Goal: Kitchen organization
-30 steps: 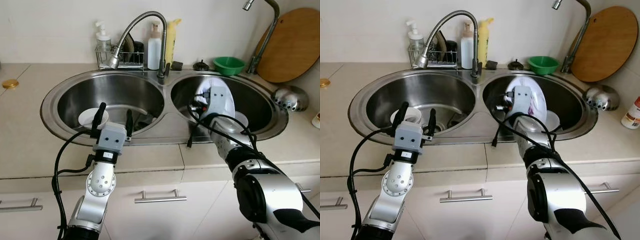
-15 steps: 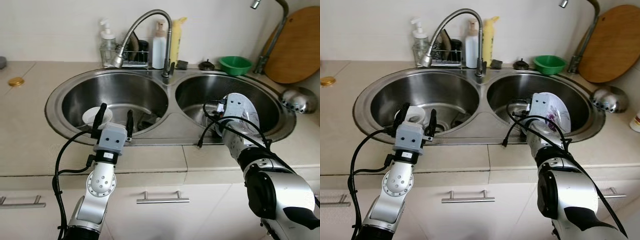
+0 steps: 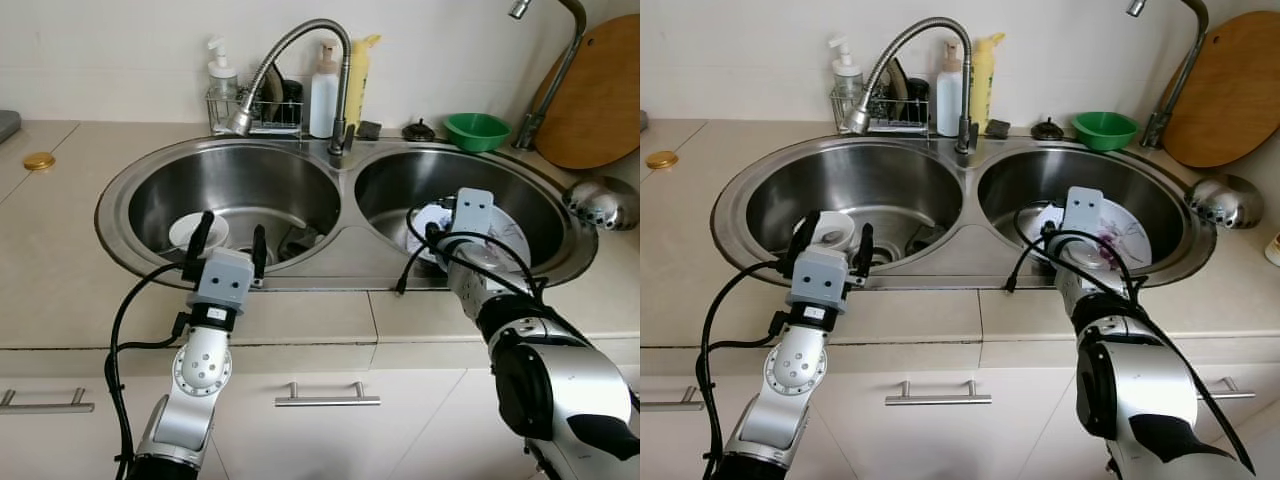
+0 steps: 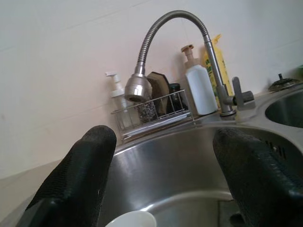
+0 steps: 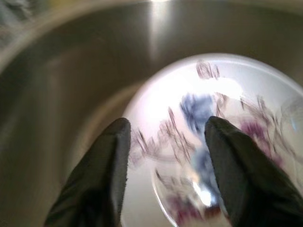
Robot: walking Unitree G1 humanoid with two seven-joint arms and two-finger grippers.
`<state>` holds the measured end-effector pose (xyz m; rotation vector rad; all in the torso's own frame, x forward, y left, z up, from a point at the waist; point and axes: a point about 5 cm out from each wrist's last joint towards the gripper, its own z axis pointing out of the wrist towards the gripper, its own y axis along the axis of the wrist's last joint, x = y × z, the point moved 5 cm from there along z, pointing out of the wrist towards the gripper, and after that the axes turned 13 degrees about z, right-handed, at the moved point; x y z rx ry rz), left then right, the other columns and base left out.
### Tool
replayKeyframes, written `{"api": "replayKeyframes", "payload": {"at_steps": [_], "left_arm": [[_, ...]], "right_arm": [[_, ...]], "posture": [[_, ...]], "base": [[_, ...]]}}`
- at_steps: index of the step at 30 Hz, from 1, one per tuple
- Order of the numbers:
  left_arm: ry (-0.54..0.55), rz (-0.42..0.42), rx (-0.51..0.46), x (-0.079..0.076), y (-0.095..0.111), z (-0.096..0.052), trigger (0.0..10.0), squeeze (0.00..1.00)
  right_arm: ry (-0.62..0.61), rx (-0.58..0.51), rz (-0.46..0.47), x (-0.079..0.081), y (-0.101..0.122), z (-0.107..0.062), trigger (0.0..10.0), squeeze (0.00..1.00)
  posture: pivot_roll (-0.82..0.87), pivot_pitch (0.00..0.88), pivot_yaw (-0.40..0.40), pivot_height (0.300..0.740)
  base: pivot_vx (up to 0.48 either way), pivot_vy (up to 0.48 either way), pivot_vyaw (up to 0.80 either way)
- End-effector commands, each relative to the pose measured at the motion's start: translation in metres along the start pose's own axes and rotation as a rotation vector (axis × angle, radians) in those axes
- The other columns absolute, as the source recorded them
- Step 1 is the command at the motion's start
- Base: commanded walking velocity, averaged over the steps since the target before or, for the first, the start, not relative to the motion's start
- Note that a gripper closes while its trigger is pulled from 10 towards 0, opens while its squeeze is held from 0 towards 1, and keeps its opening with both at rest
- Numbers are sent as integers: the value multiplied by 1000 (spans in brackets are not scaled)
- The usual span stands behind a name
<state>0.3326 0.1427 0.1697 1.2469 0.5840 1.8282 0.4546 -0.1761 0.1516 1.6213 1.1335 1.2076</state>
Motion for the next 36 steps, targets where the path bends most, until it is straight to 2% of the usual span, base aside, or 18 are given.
{"api": "replayKeyframes", "payload": {"at_steps": [1,2,6,8,10,11,12,13,15,18,19,23,36], "left_arm": [[-16,-8,16,-5,-2,-1,10000,0],[-17,-10,16,-5,-2,-1,10000,0],[-21,-23,19,-6,-2,-3,10000,0],[-27,-36,16,-7,-2,-4,10000,0],[-31,-50,8,-8,0,-5,10000,0],[-29,-50,4,-8,1,-5,10000,0],[-28,-49,1,-8,2,-5,10000,0],[-20,-47,-13,-6,5,-4,10000,0],[-6,-45,-38,-2,9,-2,10000,0],[7,-52,-47,2,12,0,10000,0],[12,-53,-54,4,13,1,10000,0],[3,-56,-62,3,15,1,10000,0],[1,-51,-83,3,18,4,10000,0]], "right_arm": [[59,-70,-44,14,13,-1,10000,1000],[92,-131,-67,23,24,-3,10000,1000],[145,-278,-100,38,49,-10,10000,1000],[186,-412,-137,47,68,-21,10000,1000],[215,-486,-172,54,75,-29,10000,1000],[245,-537,-205,59,76,-37,10000,416],[268,-571,-228,63,77,-42,10000,416],[314,-606,-238,68,74,-50,10000,0],[354,-626,-256,72,65,-59,10000,0],[353,-623,-284,70,55,-63,10000,0],[348,-606,-290,66,45,-65,10000,0],[345,-614,-282,62,37,-74,10000,0],[324,-697,-245,60,46,-89,10000,0]], "posture": [[91,0,-60,740],[91,0,-60,740],[87,0,-59,740],[87,0,-60,740],[83,0,-60,740],[83,0,-59,740],[83,0,-59,740],[83,0,-59,740],[83,0,-58,740],[82,0,-56,740],[83,0,-54,740],[76,0,-47,740],[85,0,-49,740]], "base": [[0,0,0],[0,0,0],[0,0,0],[0,0,0],[0,0,0],[0,0,0],[0,0,0],[0,0,0],[0,0,0],[0,0,0],[0,0,0],[-140,0,0],[-346,0,0]]}}
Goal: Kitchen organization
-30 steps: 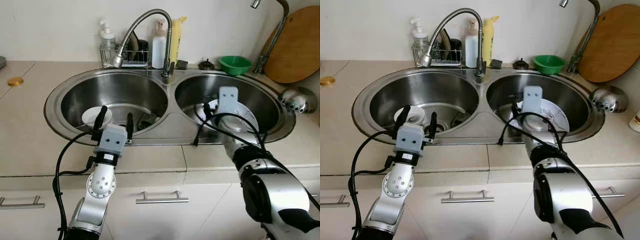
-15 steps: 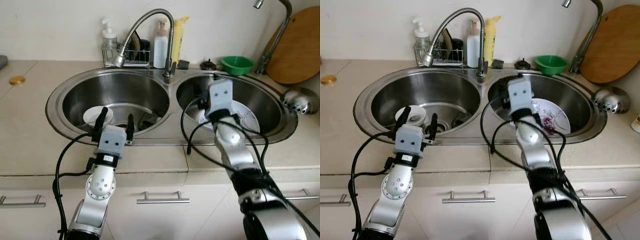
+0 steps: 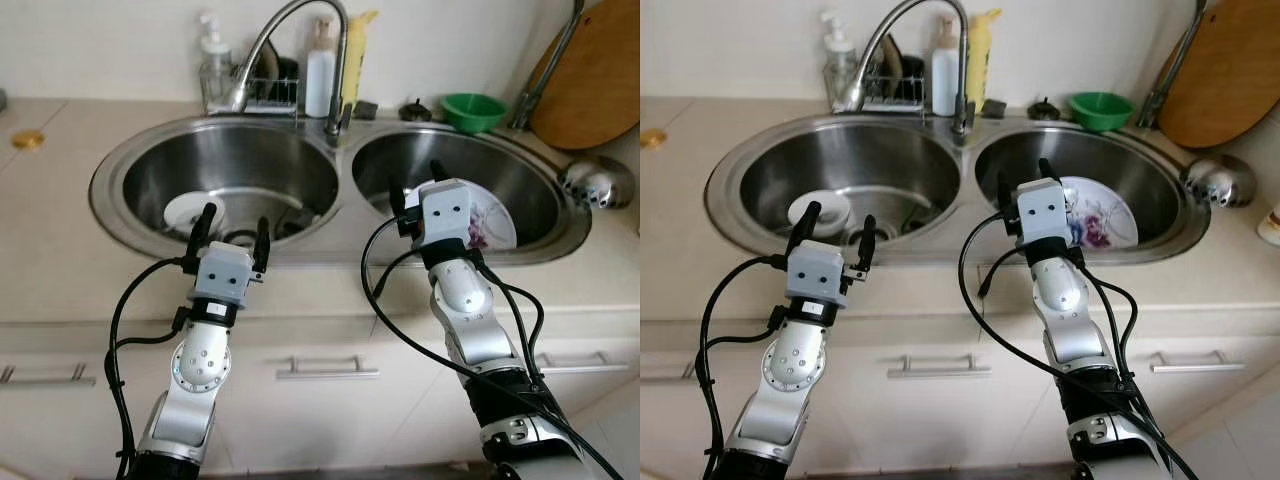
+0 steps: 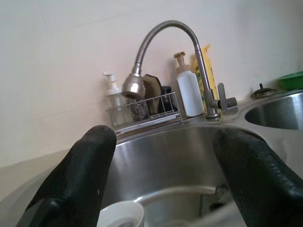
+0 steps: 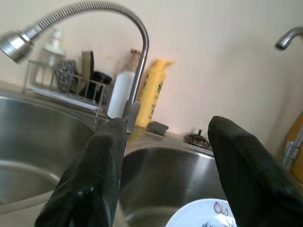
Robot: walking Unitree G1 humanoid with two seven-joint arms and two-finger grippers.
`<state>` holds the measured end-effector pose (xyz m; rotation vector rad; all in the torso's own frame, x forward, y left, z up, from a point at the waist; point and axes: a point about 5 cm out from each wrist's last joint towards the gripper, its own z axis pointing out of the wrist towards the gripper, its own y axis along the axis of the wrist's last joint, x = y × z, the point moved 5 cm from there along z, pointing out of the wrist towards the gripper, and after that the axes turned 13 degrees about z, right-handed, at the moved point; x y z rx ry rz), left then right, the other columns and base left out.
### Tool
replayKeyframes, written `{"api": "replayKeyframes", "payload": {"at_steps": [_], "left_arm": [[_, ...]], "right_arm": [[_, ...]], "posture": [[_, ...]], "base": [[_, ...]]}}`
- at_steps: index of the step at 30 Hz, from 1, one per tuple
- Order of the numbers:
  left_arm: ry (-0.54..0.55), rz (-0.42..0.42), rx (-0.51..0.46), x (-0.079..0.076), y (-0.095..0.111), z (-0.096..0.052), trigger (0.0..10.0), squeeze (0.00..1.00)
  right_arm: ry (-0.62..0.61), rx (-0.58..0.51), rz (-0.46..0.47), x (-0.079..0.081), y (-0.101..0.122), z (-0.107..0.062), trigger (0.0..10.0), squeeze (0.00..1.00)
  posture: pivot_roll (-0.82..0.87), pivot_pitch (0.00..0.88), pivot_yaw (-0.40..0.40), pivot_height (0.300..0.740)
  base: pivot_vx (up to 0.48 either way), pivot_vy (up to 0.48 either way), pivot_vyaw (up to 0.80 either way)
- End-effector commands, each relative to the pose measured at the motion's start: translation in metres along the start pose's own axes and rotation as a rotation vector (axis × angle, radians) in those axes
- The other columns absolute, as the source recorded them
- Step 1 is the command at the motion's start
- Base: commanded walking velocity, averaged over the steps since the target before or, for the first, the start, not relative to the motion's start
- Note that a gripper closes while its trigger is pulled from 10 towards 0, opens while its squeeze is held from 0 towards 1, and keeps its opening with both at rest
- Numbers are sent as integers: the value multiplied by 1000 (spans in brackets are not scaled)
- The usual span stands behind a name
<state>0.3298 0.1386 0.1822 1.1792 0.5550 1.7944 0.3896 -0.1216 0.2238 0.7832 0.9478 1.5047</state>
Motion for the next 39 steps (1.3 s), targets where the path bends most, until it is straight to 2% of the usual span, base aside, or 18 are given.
{"api": "replayKeyframes", "payload": {"at_steps": [1,9,19,26,27,33,39], "left_arm": [[-3,-1,-25,0,5,2,10000,0],[-3,2,-29,0,6,2,10000,0],[-14,-4,-20,-2,3,0,10000,0],[-60,-30,36,-12,-8,-7,10000,0],[-75,-41,58,-15,-12,-11,10000,0],[-111,-56,76,-23,-16,-19,10000,0],[-136,-62,82,-28,-16,-23,10000,0]], "right_arm": [[-6,-34,0,-1,7,-1,10000,0],[-10,-22,34,1,6,-3,10000,0],[-10,57,-2,0,-11,-12,10000,0],[8,170,-26,-2,-34,-29,10000,0],[15,201,-35,-3,-41,-37,10000,0],[-4,272,-54,-14,-54,-58,10000,0],[-57,343,-23,-24,-64,-77,10000,0]], "posture": [[85,0,-49,740],[82,0,-49,740],[78,0,-48,740],[75,0,-51,740],[72,0,-51,740],[65,0,-51,740],[60,0,-56,740]], "base": [[-360,0,0],[-356,0,0],[-298,0,0],[0,0,0],[0,435,-800],[0,472,-800],[0,480,-800]]}}
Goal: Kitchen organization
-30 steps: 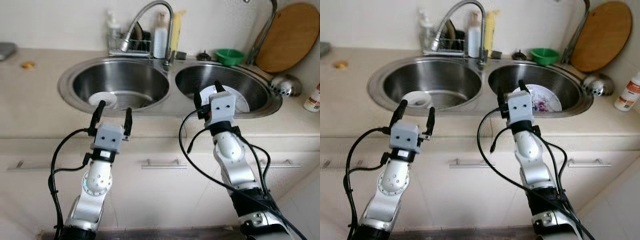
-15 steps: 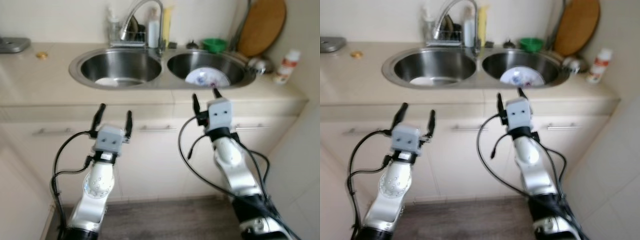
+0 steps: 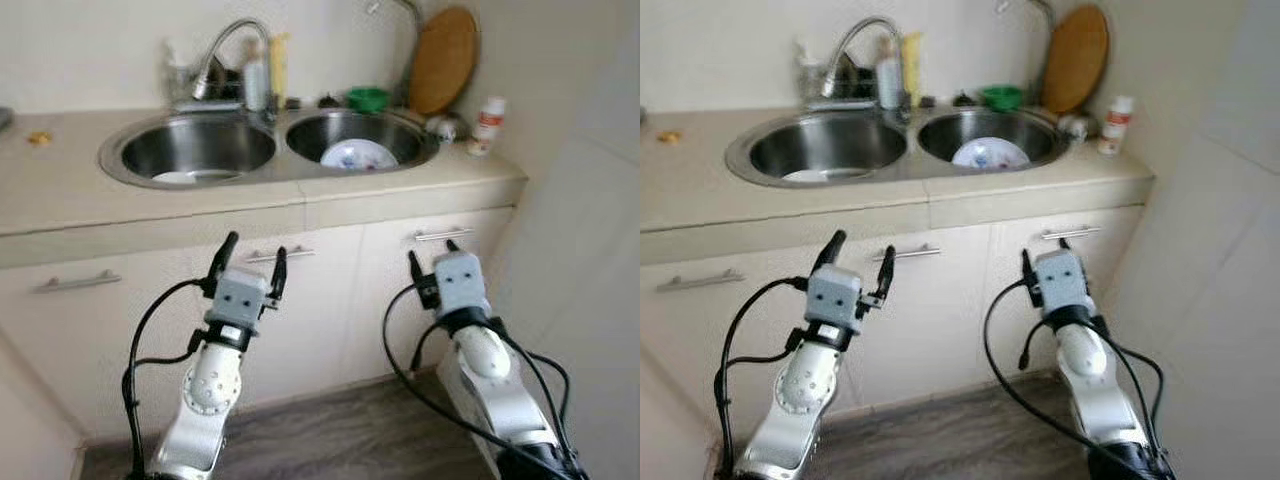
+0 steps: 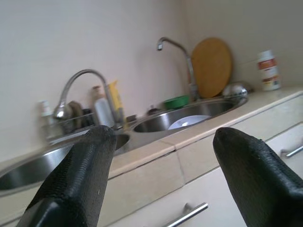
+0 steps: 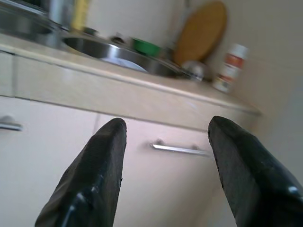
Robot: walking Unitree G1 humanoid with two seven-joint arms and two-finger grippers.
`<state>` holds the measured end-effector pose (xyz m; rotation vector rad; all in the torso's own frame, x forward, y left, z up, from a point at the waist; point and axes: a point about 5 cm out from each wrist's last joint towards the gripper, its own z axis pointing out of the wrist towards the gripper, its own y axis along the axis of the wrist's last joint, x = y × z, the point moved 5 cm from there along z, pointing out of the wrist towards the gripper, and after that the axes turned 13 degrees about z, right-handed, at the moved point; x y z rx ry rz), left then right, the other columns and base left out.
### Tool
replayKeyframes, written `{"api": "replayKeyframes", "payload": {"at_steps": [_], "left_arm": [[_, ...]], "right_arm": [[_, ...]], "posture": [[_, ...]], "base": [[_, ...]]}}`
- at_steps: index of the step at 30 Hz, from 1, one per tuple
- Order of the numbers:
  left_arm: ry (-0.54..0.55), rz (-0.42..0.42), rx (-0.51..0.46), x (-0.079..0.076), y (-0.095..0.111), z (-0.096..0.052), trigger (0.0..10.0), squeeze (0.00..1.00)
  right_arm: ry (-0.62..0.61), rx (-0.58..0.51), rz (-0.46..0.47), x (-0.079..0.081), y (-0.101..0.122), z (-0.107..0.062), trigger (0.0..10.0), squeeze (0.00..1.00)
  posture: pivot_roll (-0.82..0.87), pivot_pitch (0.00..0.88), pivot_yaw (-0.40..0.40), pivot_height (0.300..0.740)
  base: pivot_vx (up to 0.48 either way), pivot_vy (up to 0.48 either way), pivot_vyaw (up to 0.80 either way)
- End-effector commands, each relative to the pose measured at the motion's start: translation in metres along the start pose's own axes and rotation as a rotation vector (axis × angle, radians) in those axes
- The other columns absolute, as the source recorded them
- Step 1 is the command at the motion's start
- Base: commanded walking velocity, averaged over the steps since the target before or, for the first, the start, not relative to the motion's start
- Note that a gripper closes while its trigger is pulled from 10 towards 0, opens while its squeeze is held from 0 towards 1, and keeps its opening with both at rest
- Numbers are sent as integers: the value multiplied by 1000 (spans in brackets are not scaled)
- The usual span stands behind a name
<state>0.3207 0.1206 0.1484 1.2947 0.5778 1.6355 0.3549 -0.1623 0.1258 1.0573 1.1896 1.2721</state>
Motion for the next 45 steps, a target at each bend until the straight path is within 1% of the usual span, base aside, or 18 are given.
{"api": "replayKeyframes", "payload": {"at_steps": [1,3,5,7,11,18,39,45], "left_arm": [[-8,11,19,2,-5,-3,10000,0],[-9,11,20,2,-5,-3,10000,0],[-23,18,26,0,-7,-4,10000,0],[-39,26,27,-2,-7,-6,10000,0],[-53,30,23,-5,-8,-7,10000,0],[-59,35,14,-5,-7,-7,10000,0],[-110,58,18,-12,-9,-7,10000,0],[-114,53,19,-13,-9,-7,10000,0]], "right_arm": [[8,11,34,6,0,-3,10000,0],[1,26,42,5,-4,-6,10000,0],[-2,58,45,5,-14,-14,10000,0],[0,69,42,6,-17,-18,10000,0],[-19,89,63,1,-19,-16,10000,0],[-20,105,73,2,-21,-16,10000,0],[-44,117,102,1,-23,-16,10000,0],[-45,117,103,0,-22,-16,10000,0]], "posture": [[59,0,-57,740],[59,0,-57,740],[58,0,-58,740],[55,0,-56,740],[55,0,-58,740],[55,0,-56,740],[48,0,-49,740],[44,0,-45,740]], "base": [[0,480,-800],[0,480,-800],[0,480,-800],[0,476,-800],[0,472,-800],[0,442,-800],[0,0,-800],[0,-466,-800]]}}
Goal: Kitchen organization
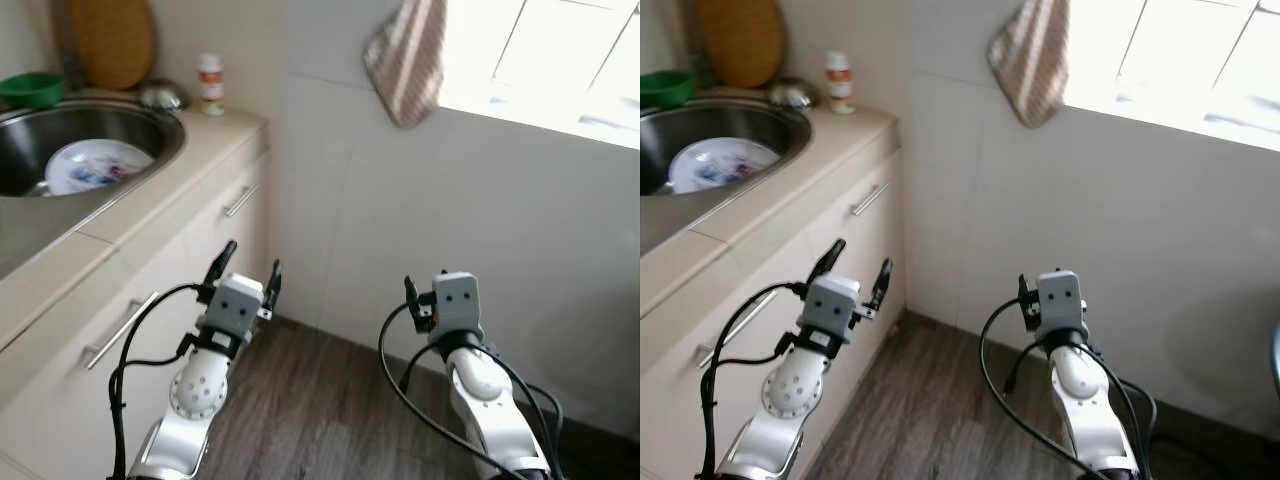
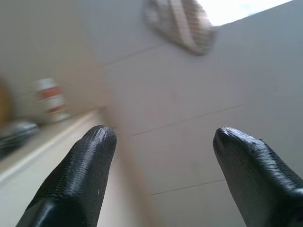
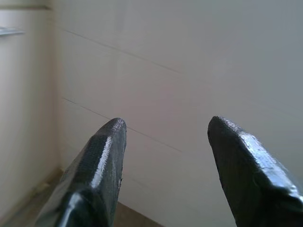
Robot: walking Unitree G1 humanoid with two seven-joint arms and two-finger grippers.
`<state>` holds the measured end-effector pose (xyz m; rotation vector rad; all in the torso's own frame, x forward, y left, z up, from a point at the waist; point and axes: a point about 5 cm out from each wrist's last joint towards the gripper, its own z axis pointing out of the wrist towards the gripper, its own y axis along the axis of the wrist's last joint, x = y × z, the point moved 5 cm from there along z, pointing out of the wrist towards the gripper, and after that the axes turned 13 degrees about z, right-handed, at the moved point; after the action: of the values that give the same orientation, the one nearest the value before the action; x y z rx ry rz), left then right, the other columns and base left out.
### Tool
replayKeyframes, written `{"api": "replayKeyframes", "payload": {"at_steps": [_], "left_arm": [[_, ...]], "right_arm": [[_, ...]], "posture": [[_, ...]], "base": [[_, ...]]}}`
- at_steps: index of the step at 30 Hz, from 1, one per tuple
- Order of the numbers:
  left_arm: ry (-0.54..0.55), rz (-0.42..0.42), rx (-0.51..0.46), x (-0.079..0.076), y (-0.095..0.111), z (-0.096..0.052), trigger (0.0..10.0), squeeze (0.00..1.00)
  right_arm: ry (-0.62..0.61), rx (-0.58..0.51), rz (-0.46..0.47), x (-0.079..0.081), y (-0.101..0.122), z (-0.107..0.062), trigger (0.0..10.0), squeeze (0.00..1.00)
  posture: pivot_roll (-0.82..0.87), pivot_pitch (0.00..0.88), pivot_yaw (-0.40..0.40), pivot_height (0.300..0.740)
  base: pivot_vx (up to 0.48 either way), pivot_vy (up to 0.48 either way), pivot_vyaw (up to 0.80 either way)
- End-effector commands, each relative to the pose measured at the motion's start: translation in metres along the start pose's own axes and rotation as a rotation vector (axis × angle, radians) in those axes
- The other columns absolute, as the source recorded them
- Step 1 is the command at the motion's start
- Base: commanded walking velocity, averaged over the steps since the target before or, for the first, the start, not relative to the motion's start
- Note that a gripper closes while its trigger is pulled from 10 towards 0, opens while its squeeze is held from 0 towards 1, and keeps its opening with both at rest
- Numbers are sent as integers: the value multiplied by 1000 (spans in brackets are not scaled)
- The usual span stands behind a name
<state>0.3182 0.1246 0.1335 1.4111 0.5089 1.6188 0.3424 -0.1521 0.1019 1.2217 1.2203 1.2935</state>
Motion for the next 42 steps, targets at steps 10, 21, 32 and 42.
{"api": "replayKeyframes", "payload": {"at_steps": [10,21,32,42], "left_arm": [[-39,-25,15,-11,-2,1,10000,0],[-83,-25,13,-18,-4,6,10000,0],[-74,-37,22,-20,-5,5,10000,0],[-64,-46,29,-19,-6,5,10000,0]], "right_arm": [[-55,10,4,-16,0,-3,10000,0],[-93,7,15,-21,-2,-7,10000,0],[-21,37,-91,-11,-7,-5,10000,0],[-26,36,-45,-12,-7,-5,10000,0]], "posture": [[28,0,-36,740],[-4,0,2,740],[-2,0,-10,740],[6,0,-18,740]], "base": [[0,0,-800],[0,0,-800],[0,0,73],[0,0,480]]}}
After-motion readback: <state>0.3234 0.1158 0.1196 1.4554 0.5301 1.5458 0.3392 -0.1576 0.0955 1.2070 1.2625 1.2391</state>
